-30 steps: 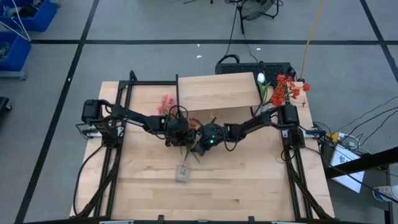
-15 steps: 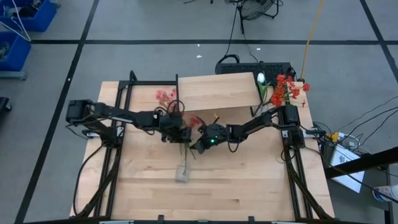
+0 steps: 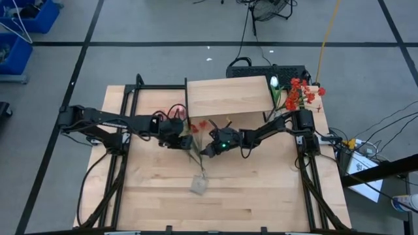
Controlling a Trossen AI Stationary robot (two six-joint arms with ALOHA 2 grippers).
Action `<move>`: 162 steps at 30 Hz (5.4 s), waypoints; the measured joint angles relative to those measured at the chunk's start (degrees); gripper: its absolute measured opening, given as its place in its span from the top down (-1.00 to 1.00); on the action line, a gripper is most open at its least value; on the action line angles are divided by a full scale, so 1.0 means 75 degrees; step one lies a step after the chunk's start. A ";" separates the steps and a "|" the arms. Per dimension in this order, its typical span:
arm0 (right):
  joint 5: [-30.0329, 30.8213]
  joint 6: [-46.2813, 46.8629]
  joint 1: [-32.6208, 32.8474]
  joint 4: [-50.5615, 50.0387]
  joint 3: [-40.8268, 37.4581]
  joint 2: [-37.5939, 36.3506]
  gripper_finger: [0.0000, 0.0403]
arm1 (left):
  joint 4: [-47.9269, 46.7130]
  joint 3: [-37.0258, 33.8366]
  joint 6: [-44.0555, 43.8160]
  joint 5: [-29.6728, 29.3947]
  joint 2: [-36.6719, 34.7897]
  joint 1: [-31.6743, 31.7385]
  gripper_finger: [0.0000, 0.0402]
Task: Pick and place flowers into a vace then onto a shelf
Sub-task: Put the pink flowers into the left transparent vase
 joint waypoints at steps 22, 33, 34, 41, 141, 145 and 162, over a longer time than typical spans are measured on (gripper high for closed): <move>-0.2048 -0.1463 -0.0221 -0.0599 0.0079 -0.0682 0.24 | -0.1195 0.0001 -0.1358 -0.1533 0.0144 -0.1453 0.09; -0.0674 -0.4019 0.0239 -0.4733 0.2114 -0.0723 0.15 | -0.1168 0.0004 -0.0780 -0.2108 0.0145 -0.1422 0.18; -0.0717 -0.4020 0.0239 -0.4774 0.2211 -0.0719 0.15 | -0.1142 0.0004 -0.0780 -0.2142 0.0147 -0.1427 0.19; -0.1150 -0.4030 0.0239 -0.5073 0.2242 -0.0408 0.15 | -0.1300 0.0004 -0.0635 -0.2384 0.0147 -0.1437 0.24; 0.0010 0.2666 0.1520 0.1415 -0.1269 -0.0109 0.31 | 0.4809 0.0019 -0.2291 0.0598 0.3161 -0.1521 0.07; 0.0013 0.2460 0.1531 0.2010 -0.1313 -0.0087 0.35 | 0.4671 0.0036 -0.2445 0.1058 0.3301 -0.1496 0.11; -0.1317 0.2789 0.1034 0.3945 -0.1571 -0.0066 0.35 | 0.3524 0.0024 -0.2883 0.1607 0.3347 -0.1527 -0.44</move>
